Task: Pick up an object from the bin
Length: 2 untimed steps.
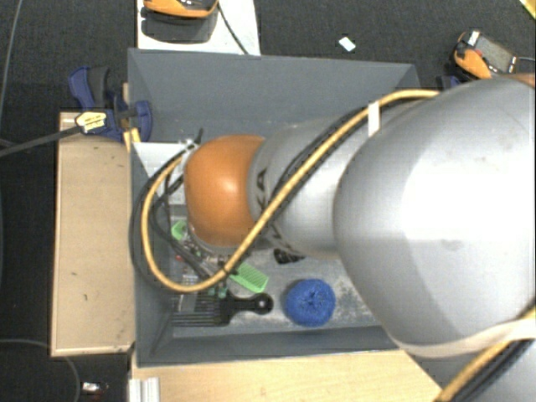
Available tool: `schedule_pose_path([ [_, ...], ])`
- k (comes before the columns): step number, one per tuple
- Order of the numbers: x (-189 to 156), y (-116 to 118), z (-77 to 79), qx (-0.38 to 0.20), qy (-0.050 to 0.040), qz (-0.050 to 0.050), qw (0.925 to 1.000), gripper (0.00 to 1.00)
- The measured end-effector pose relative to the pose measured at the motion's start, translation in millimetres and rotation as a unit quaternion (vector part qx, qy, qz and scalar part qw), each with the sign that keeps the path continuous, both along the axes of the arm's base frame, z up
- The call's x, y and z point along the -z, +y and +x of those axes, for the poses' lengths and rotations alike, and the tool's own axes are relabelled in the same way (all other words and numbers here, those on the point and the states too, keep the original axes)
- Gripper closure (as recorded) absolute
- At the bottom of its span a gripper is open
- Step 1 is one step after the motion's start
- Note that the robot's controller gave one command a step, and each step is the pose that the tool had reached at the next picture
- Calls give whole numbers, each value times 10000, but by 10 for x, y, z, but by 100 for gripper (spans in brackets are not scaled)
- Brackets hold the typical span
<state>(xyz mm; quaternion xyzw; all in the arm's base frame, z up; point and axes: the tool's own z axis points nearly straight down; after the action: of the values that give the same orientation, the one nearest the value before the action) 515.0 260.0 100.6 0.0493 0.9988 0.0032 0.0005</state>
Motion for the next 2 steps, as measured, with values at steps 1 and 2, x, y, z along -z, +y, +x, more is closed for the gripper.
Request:
schedule_pose_path([
  [1,254,-319,2,1536,-16,-26,9881,0],
  [2,300,-121,383,111,-13,-28,9999,100],
])
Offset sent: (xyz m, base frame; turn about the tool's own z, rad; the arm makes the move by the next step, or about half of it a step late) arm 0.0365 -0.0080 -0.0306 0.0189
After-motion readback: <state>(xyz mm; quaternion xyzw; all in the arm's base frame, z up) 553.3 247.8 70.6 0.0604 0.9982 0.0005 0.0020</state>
